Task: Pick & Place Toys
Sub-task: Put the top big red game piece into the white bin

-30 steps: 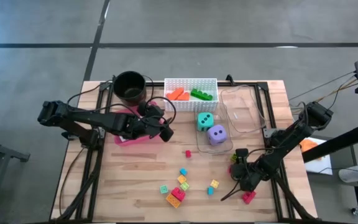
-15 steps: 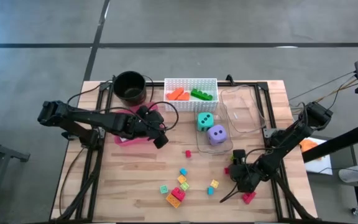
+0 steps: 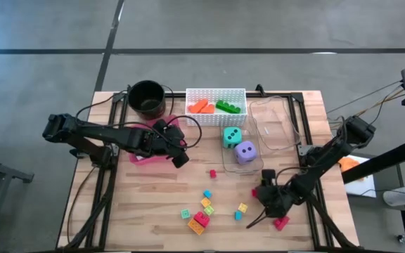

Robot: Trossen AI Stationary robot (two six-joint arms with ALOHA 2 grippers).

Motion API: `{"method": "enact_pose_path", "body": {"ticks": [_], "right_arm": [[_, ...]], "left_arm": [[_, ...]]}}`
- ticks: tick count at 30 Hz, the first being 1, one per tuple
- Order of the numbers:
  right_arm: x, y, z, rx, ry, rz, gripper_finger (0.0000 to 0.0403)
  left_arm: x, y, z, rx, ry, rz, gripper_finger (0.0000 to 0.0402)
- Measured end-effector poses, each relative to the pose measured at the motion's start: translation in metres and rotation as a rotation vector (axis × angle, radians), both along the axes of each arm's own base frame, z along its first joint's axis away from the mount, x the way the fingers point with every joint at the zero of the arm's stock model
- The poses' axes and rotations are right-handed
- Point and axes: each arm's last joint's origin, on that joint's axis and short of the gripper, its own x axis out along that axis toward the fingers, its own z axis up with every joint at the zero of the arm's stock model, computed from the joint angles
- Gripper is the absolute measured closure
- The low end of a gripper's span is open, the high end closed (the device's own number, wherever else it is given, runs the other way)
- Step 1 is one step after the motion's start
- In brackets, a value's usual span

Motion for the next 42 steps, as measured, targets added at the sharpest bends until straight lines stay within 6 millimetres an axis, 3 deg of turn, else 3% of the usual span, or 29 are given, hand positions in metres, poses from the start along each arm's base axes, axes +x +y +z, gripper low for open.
{"method": "enact_pose_path", "body": {"ticks": [19, 26, 30, 35, 42], "right_arm": [[0.008, -0.008, -0.005, 0.023, 0.039, -0.054, 0.0224], [0.008, -0.008, -0.005, 0.025, 0.037, -0.053, 0.0267], [0.008, -0.008, -0.004, 0.04, 0.048, -0.047, 0.0266], [0.009, -0.005, -0.004, 0.078, 0.047, -0.033, 0.0237], [0.017, 0.001, 0.001, 0.152, -0.037, -0.019, 0.0267]], "left_arm": [[0.0, 0.0, 0.0, 0.0, 0.0, 0.0, 0.0172], [0.0, 0.0, 0.0, 0.0, 0.0, 0.0, 0.0172], [0.0, 0.0, 0.0, 0.0, 0.0, 0.0, 0.0172], [0.0, 0.0, 0.0, 0.0, -0.001, 0.0, 0.0172], [0.0, 0.0, 0.0, 0.0, -0.001, 0.0, 0.0173]]}}
